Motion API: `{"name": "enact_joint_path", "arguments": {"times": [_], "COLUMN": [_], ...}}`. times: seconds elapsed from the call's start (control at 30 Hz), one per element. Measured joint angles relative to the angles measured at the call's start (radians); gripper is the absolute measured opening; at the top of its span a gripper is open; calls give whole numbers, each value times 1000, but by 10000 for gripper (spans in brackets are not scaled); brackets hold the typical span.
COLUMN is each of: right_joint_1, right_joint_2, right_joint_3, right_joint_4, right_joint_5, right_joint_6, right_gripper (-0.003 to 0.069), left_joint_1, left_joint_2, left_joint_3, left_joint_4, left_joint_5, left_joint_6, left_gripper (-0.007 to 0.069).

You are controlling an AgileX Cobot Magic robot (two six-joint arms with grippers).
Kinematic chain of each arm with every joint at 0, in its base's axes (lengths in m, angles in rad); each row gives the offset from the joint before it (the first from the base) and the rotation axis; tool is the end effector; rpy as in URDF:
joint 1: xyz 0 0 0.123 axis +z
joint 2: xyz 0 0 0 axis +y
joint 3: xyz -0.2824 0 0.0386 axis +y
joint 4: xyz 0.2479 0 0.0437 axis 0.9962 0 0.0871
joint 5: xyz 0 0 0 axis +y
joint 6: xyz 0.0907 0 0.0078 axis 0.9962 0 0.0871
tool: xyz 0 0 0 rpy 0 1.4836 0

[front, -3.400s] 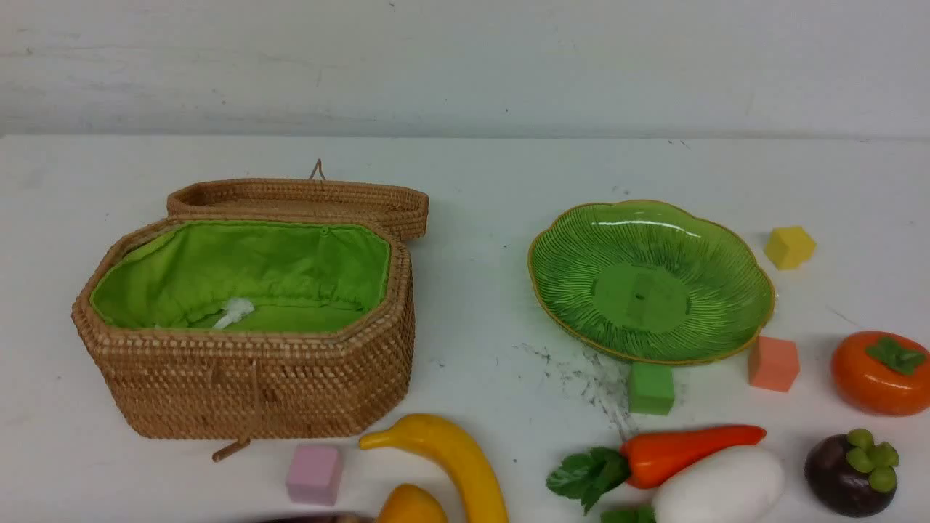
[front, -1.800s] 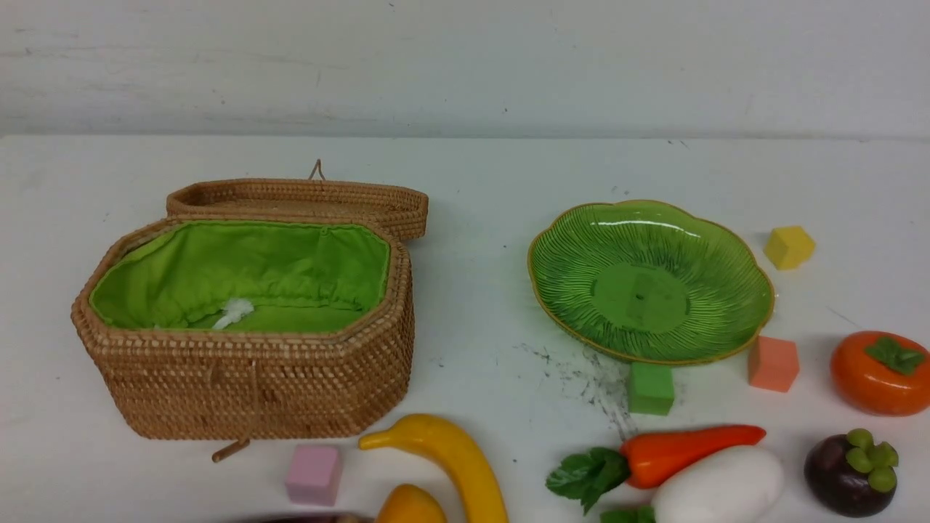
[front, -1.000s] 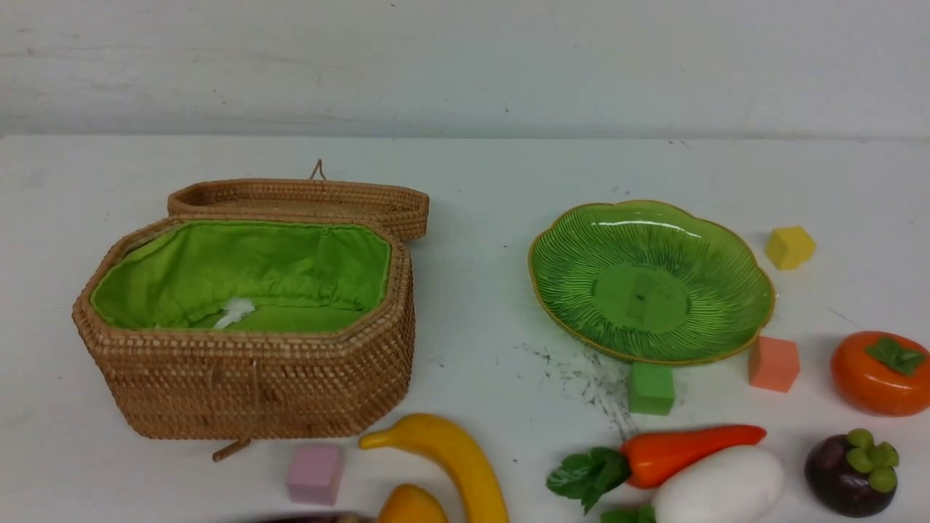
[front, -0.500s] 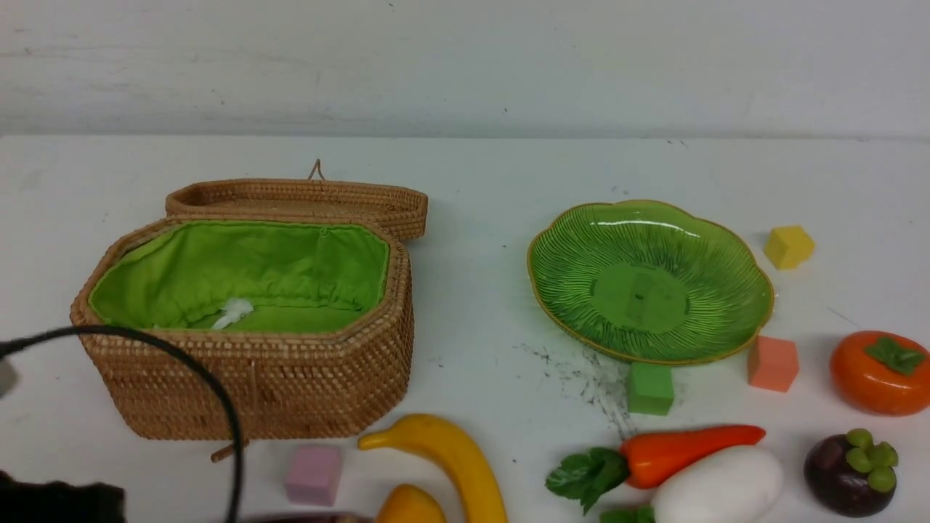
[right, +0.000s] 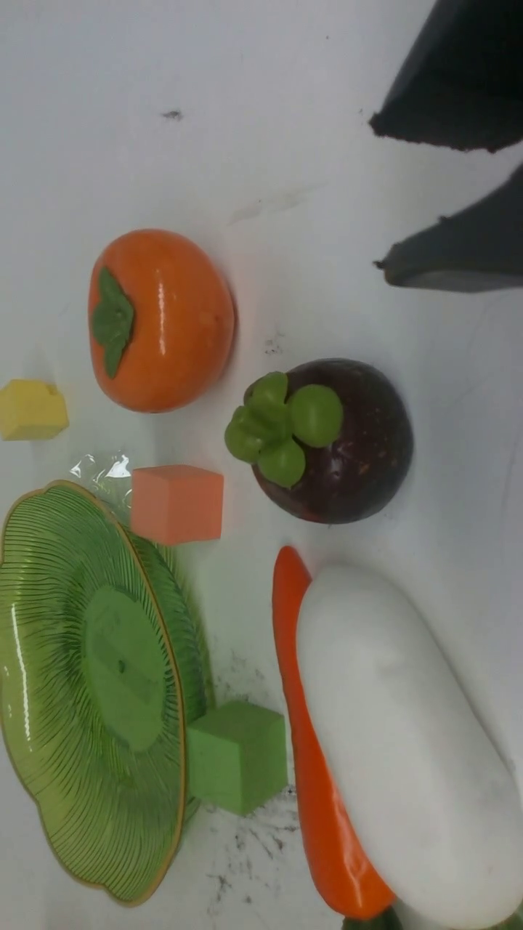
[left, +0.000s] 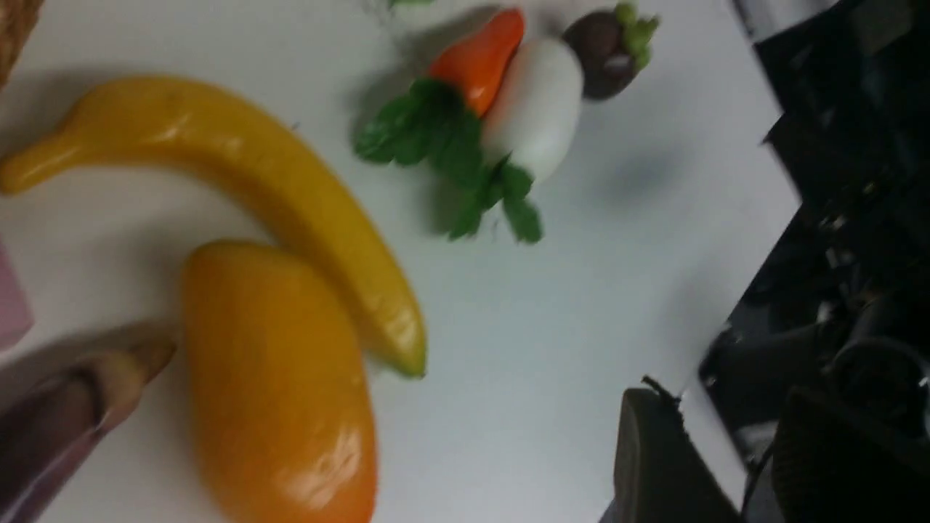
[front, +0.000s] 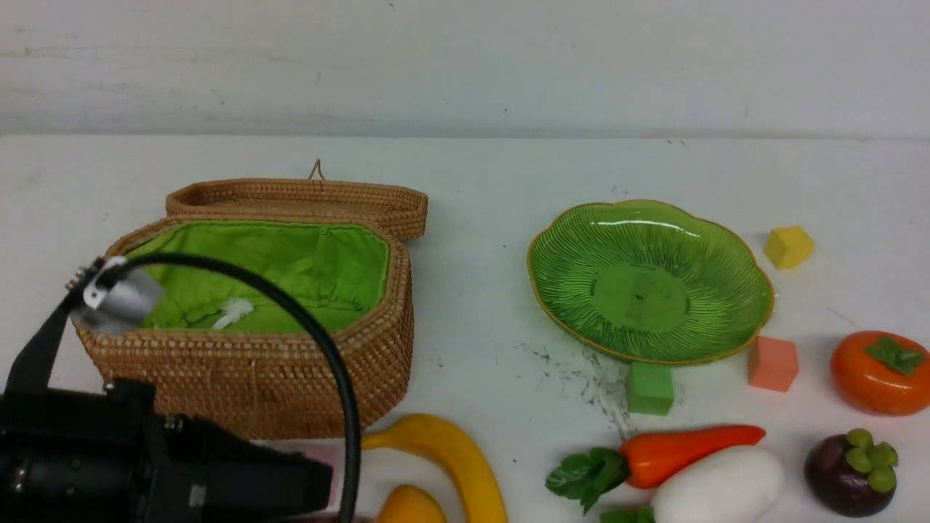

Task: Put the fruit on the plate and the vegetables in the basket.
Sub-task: Use the left arm to grab an eggplant and put it into the left basket

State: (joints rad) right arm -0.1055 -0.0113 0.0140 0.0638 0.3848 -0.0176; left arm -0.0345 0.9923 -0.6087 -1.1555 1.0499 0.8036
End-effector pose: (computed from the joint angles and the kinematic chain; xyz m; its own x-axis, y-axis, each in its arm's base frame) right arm 0.0521 -0.0033 0.1745 -0.2898 0.0724 -0.9543 0.0947 0.9944 0.0467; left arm 0.1555 -0.0777 0.2846 -0.8093 0.0023 -0.5874 0.4746 0.5918 -0.6516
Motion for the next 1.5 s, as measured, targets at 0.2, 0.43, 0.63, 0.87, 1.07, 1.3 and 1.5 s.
{"name": "enact_joint_path", "arguments": {"times": [0.2, 0.43, 0.63, 0.87, 1.07, 1.3, 1.5], "right_joint_1": [0, 0, 0, 0, 0, 0, 0], "right_joint_2": [0, 0, 0, 0, 0, 0, 0], "right_joint_3": [0, 0, 0, 0, 0, 0, 0], "right_joint_4": [0, 0, 0, 0, 0, 0, 0], "right_joint_5": [0, 0, 0, 0, 0, 0, 0], "right_joint_6": [0, 0, 0, 0, 0, 0, 0], "right_gripper": [242, 242, 242, 242, 242, 242, 242], "left_joint_1": [0, -162, -443, -523, -524, -524, -524], "left_joint_2": [0, 0, 0, 39, 110, 214, 298], "left_joint_3": [-49, -221, -228, -148, -37, -35, -38], "left_joint_4": [124, 565, 922, 1102, 1133, 1177, 1264], "left_joint_5": [-25, 69, 78, -24, -137, -229, -304], "left_joint_6": [14, -215, -427, -659, -683, -701, -708], "left_gripper": [239, 239, 257, 382, 549, 630, 627]}}
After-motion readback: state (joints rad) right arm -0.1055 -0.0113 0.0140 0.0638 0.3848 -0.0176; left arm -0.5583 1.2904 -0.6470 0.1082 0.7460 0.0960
